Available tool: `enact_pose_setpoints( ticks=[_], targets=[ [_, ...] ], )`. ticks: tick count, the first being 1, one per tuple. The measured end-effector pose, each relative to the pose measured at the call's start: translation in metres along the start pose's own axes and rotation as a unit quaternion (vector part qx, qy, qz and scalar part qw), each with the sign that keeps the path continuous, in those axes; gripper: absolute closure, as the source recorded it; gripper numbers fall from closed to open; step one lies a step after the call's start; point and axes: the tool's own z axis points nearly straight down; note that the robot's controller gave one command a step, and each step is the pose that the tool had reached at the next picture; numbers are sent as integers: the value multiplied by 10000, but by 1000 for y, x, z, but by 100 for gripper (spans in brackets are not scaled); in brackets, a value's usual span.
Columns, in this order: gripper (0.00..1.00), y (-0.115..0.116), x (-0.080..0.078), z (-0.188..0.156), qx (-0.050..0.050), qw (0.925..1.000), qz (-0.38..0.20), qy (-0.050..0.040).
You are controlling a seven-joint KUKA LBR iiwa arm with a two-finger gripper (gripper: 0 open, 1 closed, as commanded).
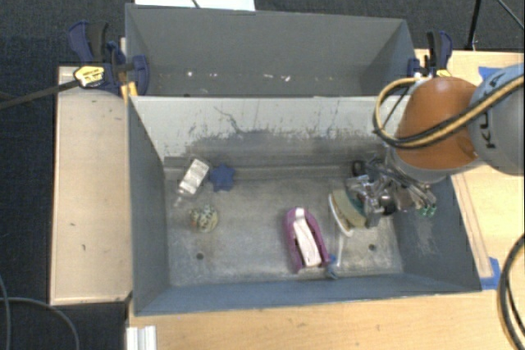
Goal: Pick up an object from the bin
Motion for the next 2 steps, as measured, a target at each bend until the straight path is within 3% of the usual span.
enact_pose_setpoints(
  ticks=[1, 2],
  targets=[
    [100, -19, -24, 2, -42, 9999, 140, 66],
    [100, -2, -27, -174, -9, 9872, -1592, 5]
  ],
)
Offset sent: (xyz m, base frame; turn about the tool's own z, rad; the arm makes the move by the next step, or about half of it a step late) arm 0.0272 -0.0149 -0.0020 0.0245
